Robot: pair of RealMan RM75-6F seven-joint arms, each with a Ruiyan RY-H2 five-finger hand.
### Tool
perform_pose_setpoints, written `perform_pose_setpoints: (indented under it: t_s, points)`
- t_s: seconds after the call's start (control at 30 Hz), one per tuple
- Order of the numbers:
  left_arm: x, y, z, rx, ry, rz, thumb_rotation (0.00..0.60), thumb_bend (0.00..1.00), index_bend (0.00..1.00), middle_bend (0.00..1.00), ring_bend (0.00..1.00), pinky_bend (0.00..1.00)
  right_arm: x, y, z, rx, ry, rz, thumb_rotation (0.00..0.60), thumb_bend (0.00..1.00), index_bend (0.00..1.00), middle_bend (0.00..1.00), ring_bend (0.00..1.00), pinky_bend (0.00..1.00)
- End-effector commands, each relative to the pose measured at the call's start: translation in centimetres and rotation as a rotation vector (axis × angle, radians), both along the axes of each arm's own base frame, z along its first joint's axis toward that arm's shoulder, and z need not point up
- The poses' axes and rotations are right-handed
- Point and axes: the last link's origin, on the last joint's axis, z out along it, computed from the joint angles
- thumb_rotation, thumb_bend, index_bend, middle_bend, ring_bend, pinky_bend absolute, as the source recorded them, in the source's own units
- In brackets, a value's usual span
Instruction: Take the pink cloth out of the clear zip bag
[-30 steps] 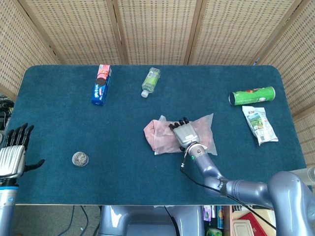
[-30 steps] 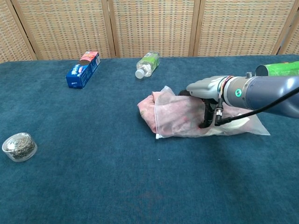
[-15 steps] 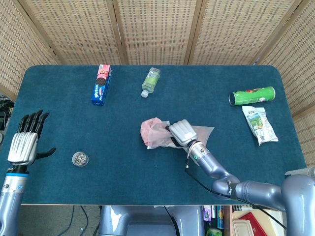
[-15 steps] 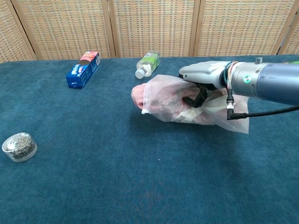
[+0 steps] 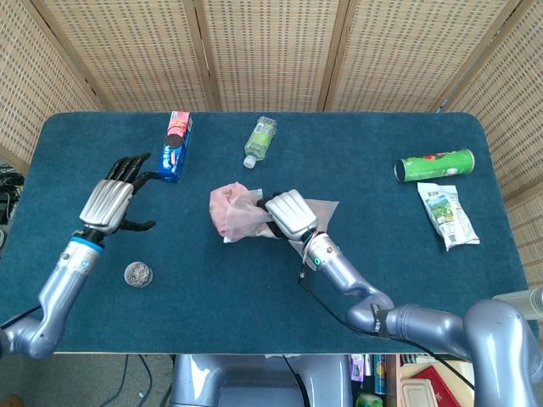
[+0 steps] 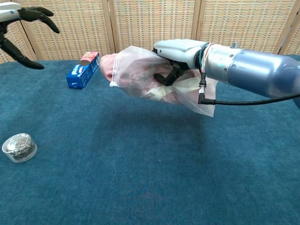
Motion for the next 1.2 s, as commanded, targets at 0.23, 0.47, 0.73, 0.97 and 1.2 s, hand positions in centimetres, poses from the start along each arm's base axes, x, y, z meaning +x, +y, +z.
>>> perform_pose_setpoints:
  t_s: [0.23, 0.47, 0.73, 0.97, 1.2]
  points:
    - [3.3, 3.1, -3.3, -0.065, -0.006, -0.022, 0.600, 0.06, 0.25, 0.00, 0.00, 0.00, 0.7, -0.3, -1.3, 0.009, -0.035, 0.009, 0.600, 1.00, 0.53, 0.56, 0.44, 0.52]
    - [4.7, 3.3, -5.0, -0.138, -0.052, 0.001, 0.600, 0.06, 0.26, 0.00, 0.00, 0.00, 0.9, -0.5, -1.3, 0.008, -0.027, 0.008, 0.600, 1.00, 0.53, 0.56, 0.44, 0.52]
    - [5.8, 3.2, -6.1, -0.166, -0.059, 0.001, 0.600, 0.09, 0.26, 0.00, 0.00, 0.00, 0.9, -0.5, -1.0, 0.003, -0.042, -0.006, 0.600, 1.00, 0.53, 0.56, 0.44, 0.52]
    - [7.4, 3.2, -6.6, -0.182, -0.063, -0.011, 0.600, 0.16, 0.28, 0.00, 0.00, 0.00, 0.7, -0.3, -0.8, 0.003, -0.034, -0.006, 0.600, 1.00, 0.54, 0.57, 0.44, 0.52]
    - [7.9, 3.1, -6.9, -0.187, -0.068, -0.010, 0.600, 0.27, 0.34, 0.00, 0.00, 0.00, 0.8, -0.2, -0.7, 0.006, -0.033, -0.005, 0.600, 1.00, 0.54, 0.57, 0.44, 0.52]
